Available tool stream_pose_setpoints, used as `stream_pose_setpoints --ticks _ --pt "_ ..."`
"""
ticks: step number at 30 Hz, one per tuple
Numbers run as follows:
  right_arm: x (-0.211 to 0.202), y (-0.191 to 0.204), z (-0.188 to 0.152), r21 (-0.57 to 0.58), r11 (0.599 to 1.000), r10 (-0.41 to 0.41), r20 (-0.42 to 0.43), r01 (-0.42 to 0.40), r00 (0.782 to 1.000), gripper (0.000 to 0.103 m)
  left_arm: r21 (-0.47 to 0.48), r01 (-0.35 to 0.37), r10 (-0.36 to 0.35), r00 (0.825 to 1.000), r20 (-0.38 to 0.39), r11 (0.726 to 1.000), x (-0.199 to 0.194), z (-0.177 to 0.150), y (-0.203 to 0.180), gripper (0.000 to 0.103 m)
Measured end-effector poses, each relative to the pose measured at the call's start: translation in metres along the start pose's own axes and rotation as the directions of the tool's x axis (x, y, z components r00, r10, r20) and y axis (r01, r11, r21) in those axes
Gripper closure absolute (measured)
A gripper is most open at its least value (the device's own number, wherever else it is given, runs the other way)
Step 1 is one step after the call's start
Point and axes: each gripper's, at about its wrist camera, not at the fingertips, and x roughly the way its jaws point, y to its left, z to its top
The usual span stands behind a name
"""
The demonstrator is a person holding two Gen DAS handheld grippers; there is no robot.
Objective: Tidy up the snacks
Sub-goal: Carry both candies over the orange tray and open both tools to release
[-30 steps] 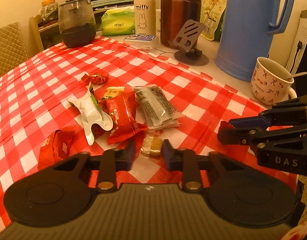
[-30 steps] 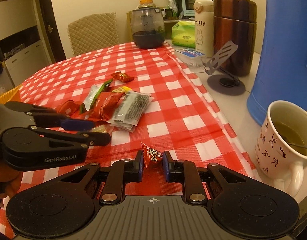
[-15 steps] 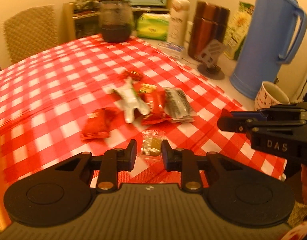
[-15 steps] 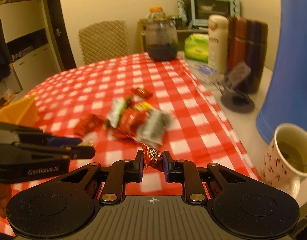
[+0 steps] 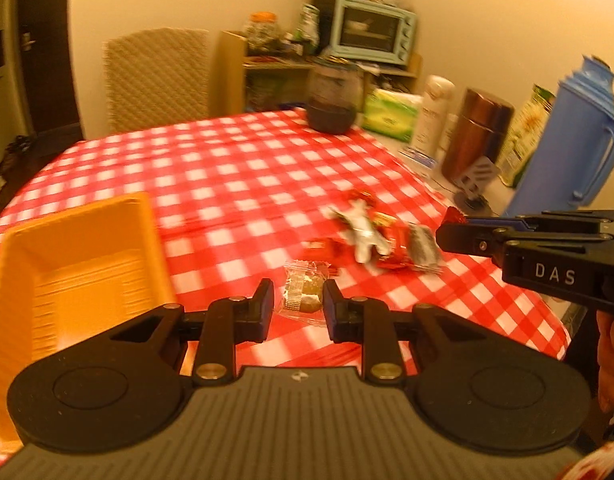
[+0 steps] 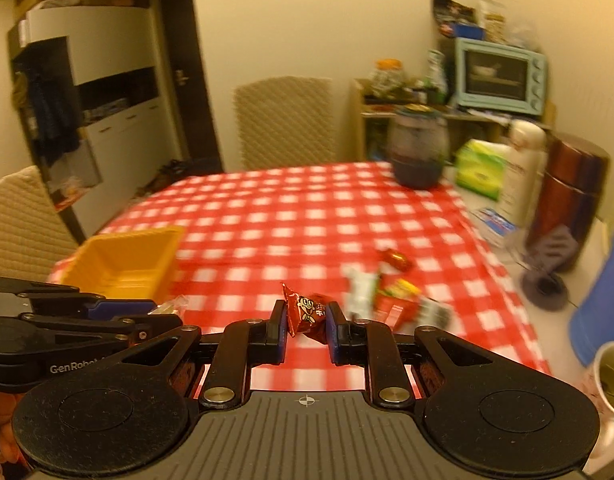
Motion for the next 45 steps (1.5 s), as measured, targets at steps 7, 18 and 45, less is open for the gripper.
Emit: stream_pose_setpoints --ticks 7,18,45 --pt "0.009 0.063 0.009 -0.064 0.994 0.088 -0.004 -0.088 0.996 0.083 -0.050 -0.097 0.098 0.995 0.024 0.994 -0.043 -0.006 0.046 0.079" --pt "0.038 0.138 0.014 -0.138 0.973 0.180 -0.042 -0.184 0.983 0.083 -0.126 -0.180 0.185 0.982 0.032 0.976 -0.082 -0.020 0.112 0.079" --pt "0.152 0.168 0.005 -0.124 0.952 0.262 -0.136 -0.279 0.955 0.083 -0.160 -0.210 0.206 0.978 -0.040 0.965 -0.036 -0.035 0.183 0.079"
